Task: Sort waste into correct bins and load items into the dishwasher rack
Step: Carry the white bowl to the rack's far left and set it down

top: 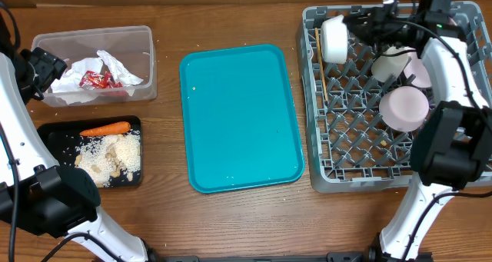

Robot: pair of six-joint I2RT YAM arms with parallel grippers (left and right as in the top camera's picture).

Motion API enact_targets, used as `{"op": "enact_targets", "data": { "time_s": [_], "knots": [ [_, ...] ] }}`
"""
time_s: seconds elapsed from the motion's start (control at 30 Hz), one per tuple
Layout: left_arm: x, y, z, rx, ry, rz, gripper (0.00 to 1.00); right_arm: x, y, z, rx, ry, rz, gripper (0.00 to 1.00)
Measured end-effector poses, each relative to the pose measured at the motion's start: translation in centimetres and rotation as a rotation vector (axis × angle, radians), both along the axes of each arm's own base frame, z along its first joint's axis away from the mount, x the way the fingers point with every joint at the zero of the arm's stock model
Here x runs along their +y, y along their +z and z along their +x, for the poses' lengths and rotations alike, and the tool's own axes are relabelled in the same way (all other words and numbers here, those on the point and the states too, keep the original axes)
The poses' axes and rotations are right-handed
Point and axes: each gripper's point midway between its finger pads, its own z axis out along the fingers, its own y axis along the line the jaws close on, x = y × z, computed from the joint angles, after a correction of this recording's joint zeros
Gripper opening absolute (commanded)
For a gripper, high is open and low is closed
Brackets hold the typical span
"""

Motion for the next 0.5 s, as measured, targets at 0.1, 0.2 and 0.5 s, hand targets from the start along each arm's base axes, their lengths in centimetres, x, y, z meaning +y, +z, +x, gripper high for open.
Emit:
{"op": "enact_targets", "data": {
  "time_s": [0.1, 0.2, 0.5],
  "knots": [
    [0.0, 0.0, 0.0, 0.000, 0.000, 0.000, 1.00, -2.5, -0.4, 0.2, 0.026, -0.063, -0.012, 0.09],
    [0.0, 0.0, 0.0, 0.000, 0.000, 0.000, 1.00, -4.8, -1.7, -0.1, 0.090, -0.136, -0.040, 0.08],
    [0.0, 0.0, 0.0, 0.000, 0.000, 0.001, 1.00, -8.0, -4.8, -1.9, 0.280, -0.255, -0.135, 0.09]
  ]
}}
